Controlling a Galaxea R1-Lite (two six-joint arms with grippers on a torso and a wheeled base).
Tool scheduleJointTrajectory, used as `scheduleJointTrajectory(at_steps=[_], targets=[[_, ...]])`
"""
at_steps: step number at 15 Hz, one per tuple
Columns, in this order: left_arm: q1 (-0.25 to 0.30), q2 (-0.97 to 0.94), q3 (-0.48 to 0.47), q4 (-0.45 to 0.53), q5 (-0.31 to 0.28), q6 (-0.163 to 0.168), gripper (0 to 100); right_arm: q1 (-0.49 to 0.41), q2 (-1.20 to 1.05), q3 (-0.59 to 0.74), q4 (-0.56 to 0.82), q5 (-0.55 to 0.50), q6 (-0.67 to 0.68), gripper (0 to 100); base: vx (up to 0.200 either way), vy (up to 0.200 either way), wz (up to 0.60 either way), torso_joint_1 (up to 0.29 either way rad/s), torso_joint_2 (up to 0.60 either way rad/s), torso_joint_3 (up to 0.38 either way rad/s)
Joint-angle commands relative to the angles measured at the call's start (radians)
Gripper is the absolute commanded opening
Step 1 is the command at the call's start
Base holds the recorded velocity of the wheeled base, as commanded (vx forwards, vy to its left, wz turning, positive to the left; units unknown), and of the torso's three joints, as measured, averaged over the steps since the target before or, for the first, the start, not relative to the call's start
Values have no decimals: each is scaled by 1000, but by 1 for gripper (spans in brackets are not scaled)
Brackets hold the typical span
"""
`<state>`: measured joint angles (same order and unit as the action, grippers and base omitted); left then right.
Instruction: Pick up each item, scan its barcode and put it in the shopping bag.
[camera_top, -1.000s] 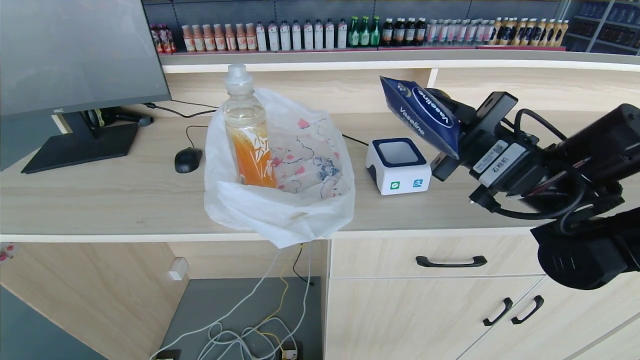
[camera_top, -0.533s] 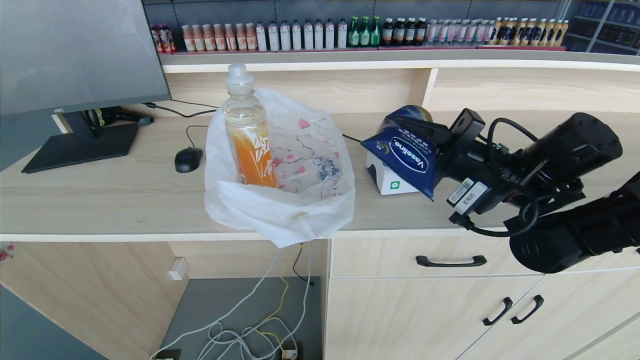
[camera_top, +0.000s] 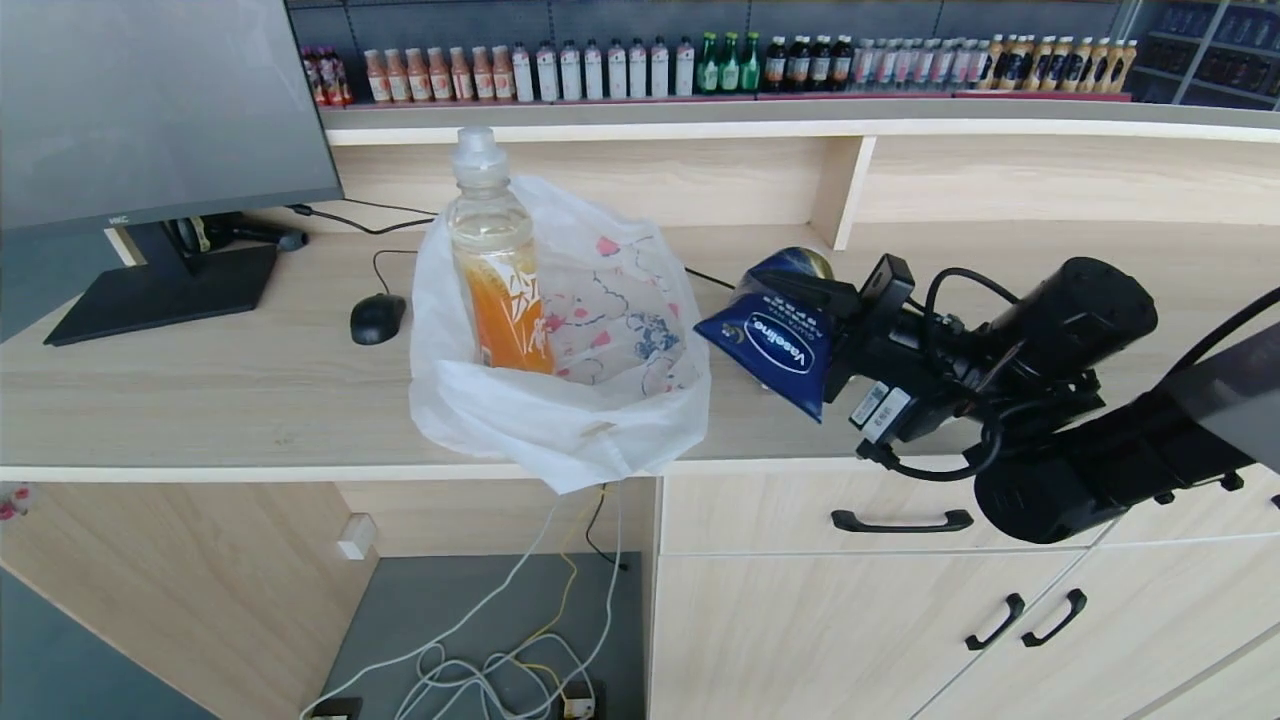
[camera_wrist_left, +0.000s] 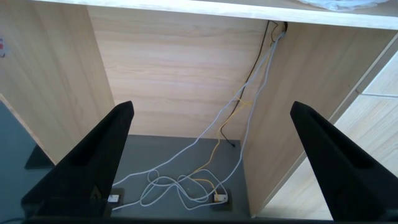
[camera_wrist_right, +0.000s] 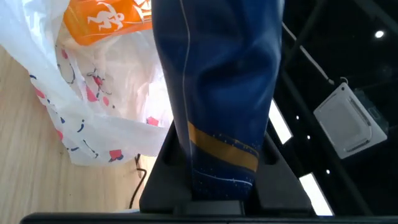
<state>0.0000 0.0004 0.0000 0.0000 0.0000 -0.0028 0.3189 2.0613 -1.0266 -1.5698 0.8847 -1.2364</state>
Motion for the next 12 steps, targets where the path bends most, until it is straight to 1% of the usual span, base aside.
scheduleJointTrajectory(at_steps=[1, 12], targets=[[0, 0, 0, 0, 0, 0, 100, -9, 16, -6, -1, 0, 0, 0, 0, 0, 0, 0, 0, 0], [0, 0, 0, 0, 0, 0, 100, -31, 76, -33, -1, 0, 6, 0, 0, 0, 0, 0, 0, 0]])
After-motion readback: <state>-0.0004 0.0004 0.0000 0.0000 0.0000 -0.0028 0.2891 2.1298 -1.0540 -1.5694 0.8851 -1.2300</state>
